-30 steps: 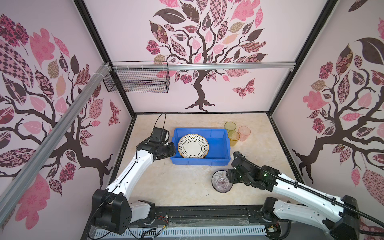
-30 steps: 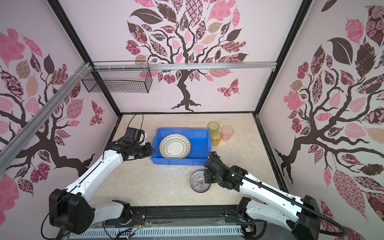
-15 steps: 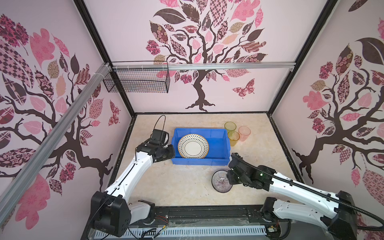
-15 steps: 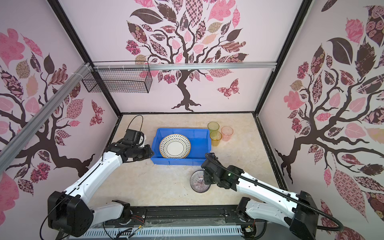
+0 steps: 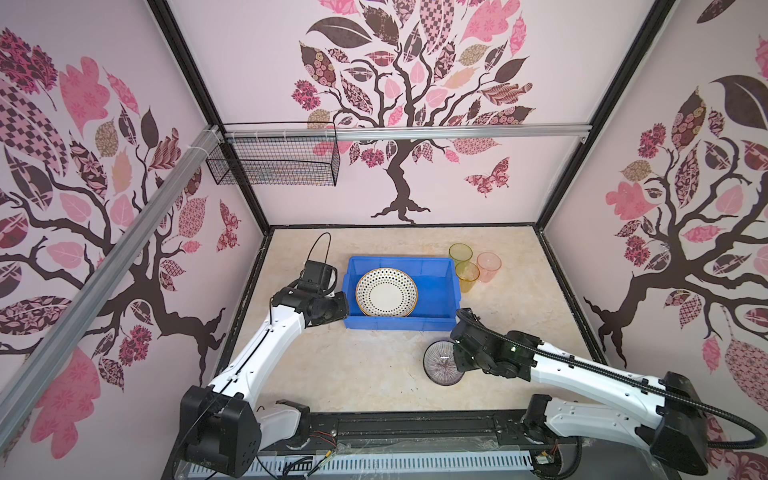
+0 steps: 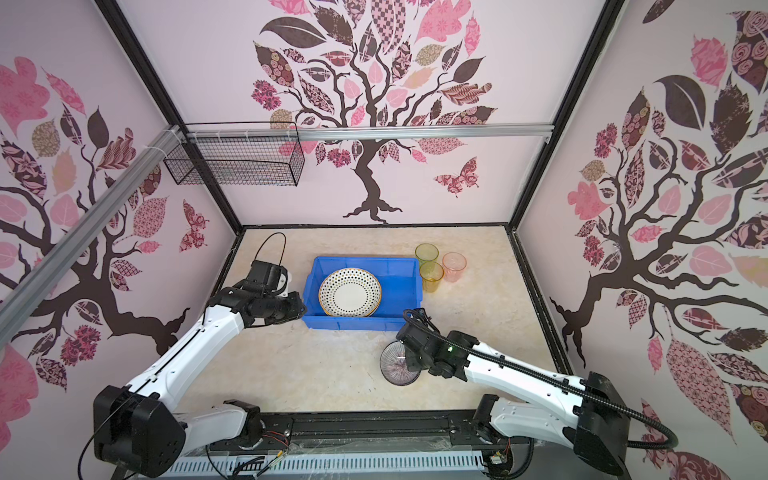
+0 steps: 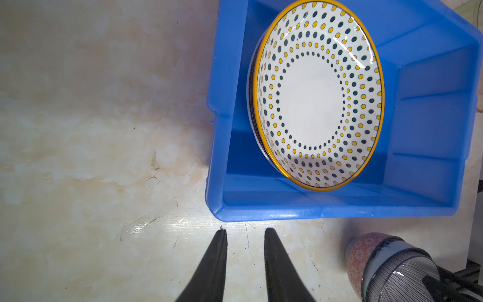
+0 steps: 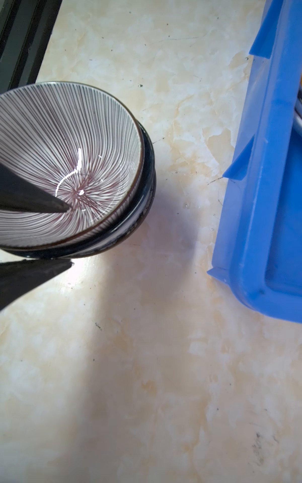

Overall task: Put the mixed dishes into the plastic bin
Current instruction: 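Pinch the purple-striped glass bowl rim with the right gripper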

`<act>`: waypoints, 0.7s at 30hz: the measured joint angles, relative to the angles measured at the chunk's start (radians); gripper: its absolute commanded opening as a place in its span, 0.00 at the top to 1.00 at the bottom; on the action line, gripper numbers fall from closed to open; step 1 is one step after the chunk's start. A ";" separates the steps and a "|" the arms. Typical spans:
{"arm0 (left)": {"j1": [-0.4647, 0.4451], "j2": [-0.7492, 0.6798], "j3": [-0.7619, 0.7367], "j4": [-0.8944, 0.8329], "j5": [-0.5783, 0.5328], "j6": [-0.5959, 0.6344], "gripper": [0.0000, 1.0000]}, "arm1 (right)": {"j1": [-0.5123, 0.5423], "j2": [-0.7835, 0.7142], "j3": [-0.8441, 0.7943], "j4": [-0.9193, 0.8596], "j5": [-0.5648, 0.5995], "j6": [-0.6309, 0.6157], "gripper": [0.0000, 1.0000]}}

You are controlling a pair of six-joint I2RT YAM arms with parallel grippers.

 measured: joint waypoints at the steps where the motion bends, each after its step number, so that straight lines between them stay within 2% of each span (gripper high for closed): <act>1: 0.000 0.000 -0.002 0.000 0.000 0.000 0.71 | 0.000 0.003 0.000 0.000 0.002 0.000 0.69; 21: 0.000 0.000 -0.005 0.000 0.000 0.002 0.71 | 0.005 0.032 0.000 0.000 0.015 -0.018 0.76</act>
